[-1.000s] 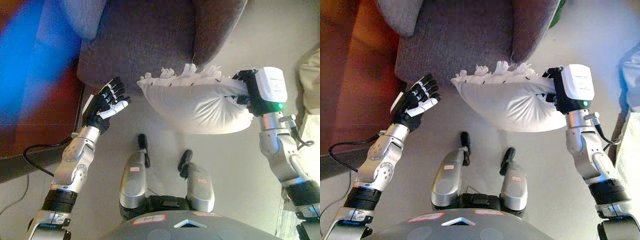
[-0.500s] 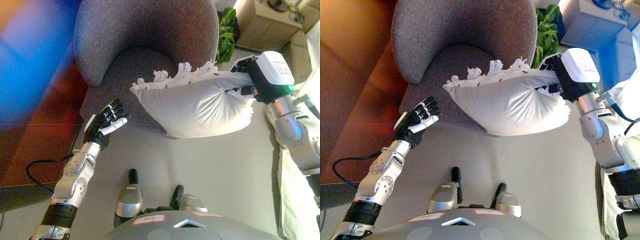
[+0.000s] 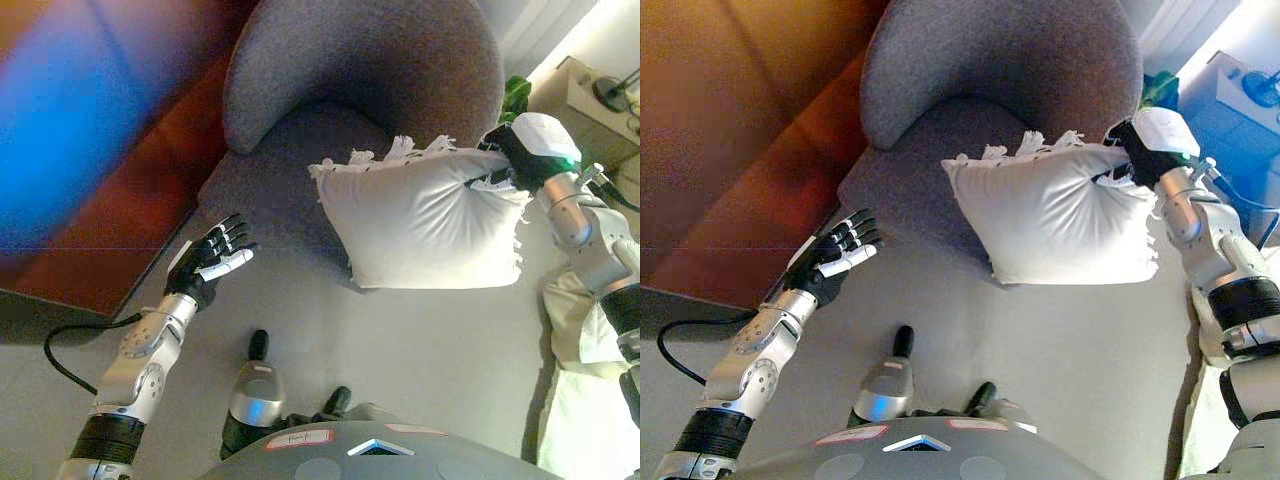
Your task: Pick up the pillow and put it on the sofa.
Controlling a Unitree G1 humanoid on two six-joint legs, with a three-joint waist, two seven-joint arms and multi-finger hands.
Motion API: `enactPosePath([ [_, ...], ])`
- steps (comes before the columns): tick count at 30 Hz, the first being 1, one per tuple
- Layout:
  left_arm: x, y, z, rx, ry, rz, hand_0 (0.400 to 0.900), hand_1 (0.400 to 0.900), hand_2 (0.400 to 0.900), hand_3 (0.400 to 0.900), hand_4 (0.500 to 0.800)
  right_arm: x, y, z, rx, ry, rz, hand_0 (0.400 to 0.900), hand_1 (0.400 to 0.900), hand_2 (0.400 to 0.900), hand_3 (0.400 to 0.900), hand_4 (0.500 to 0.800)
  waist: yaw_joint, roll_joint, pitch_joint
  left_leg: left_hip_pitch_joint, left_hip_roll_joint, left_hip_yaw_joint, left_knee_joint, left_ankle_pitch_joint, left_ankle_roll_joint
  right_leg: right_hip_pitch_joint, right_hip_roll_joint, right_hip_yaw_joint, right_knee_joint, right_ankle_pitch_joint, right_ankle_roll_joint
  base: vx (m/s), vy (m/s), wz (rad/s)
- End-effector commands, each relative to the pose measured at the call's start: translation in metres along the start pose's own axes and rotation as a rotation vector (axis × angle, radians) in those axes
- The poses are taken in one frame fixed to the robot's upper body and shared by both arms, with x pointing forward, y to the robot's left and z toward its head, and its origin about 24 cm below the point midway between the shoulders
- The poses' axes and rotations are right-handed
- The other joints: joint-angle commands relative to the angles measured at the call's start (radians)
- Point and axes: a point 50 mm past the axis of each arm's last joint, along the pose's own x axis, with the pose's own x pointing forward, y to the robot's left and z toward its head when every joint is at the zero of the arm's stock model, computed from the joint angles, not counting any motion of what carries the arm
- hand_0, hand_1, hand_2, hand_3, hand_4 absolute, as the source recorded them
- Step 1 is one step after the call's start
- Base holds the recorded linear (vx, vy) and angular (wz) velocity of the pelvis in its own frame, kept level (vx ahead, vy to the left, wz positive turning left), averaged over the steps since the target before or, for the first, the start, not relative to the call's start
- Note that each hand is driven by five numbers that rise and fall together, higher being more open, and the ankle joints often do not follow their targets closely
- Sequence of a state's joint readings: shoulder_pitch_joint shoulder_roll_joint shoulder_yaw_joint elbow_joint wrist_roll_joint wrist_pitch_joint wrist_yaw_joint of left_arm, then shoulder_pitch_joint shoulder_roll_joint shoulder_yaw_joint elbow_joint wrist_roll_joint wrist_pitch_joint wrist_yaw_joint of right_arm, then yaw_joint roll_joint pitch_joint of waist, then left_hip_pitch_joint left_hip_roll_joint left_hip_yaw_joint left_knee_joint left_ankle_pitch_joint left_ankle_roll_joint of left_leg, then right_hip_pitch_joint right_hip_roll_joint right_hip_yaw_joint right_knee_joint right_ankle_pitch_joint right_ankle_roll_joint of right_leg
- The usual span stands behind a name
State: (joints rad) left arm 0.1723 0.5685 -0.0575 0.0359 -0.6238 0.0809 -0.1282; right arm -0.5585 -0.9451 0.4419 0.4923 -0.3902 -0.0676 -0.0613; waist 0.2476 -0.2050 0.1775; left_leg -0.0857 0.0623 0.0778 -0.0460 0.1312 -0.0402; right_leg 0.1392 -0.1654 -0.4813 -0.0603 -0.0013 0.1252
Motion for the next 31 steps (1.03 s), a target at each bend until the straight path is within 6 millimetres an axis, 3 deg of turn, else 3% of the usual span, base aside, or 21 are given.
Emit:
enactPosePath([
  [1, 0.007, -0.016, 0.032, 0.073, -0.140, -0.133, 0.900, 0.900, 0.900, 0.900, 0.800, 0.010, -0.143, 0.004, -0.126, 0.000, -0.486, 0.400, 0.400, 0.400, 0.400, 0.500, 0.066, 0.006, -0.095, 0.059, 0.043, -0.017, -0.041, -0.093, -0.026, -0.003, -0.034, -0.022, 0.002, 0.088, 0.071, 0.06, -0.035, 0.19],
  [9, 0.008, -0.008, 0.045, 0.129, -0.162, -0.159, 0.900, 0.900, 0.900, 0.900, 0.800, 0.019, -0.170, -0.011, -0.159, 0.182, -0.515, 0.400, 0.400, 0.400, 0.400, 0.500, 0.138, -0.029, -0.053, 0.023, 0.054, -0.066, -0.041, -0.106, -0.036, -0.005, -0.013, -0.043, -0.008, 0.086, 0.084, 0.06, -0.084, 0.15],
  [10, 0.009, -0.007, 0.046, 0.131, -0.167, -0.160, 0.900, 0.900, 0.900, 0.900, 0.800, 0.019, -0.172, -0.013, -0.150, 0.219, -0.523, 0.616, 0.616, 0.616, 0.616, 0.629, 0.141, -0.030, -0.049, 0.019, 0.054, -0.068, -0.041, -0.106, -0.036, -0.006, -0.013, -0.045, -0.009, 0.087, 0.084, -0.04, -0.069, 0.09],
  [11, 0.009, -0.007, 0.050, 0.144, -0.181, -0.168, 0.900, 0.900, 0.900, 0.900, 0.800, 0.019, -0.173, -0.020, -0.127, 0.276, -0.532, 0.900, 0.900, 0.900, 0.900, 0.800, 0.149, -0.032, -0.039, 0.011, 0.055, -0.070, -0.041, -0.105, -0.036, -0.009, -0.013, -0.047, -0.010, 0.089, 0.084, -0.07, -0.080, 0.07],
  [14, 0.011, -0.007, 0.057, 0.165, -0.201, -0.182, 0.900, 0.900, 0.900, 0.900, 0.800, 0.020, -0.170, -0.028, -0.098, 0.353, -0.522, 0.900, 0.900, 0.900, 0.900, 0.800, 0.162, -0.036, -0.023, 0.000, 0.057, -0.077, -0.041, -0.102, -0.033, -0.009, -0.008, -0.052, -0.014, 0.092, 0.084, -0.04, -0.045, 0.02],
  [19, 0.009, -0.009, 0.054, 0.178, -0.187, -0.192, 0.900, 0.900, 0.900, 0.900, 0.800, 0.022, -0.156, -0.028, 0.041, 0.338, -0.544, 0.900, 0.900, 0.900, 0.900, 0.800, 0.152, -0.028, -0.034, 0.024, 0.058, -0.067, -0.041, -0.111, -0.027, 0.005, -0.016, -0.052, -0.004, 0.097, 0.086, 0.03, 0.023, -0.03],
  [31, 0.013, -0.022, 0.041, 0.138, -0.169, -0.232, 0.900, 0.900, 0.900, 0.900, 0.800, 0.022, -0.121, -0.011, 0.175, 0.213, -0.579, 0.900, 0.900, 0.900, 0.900, 0.800, 0.075, 0.018, -0.064, 0.083, 0.046, -0.007, -0.041, -0.120, -0.008, -0.001, -0.054, -0.026, 0.014, 0.120, 0.086, -0.03, 0.049, -0.15],
])
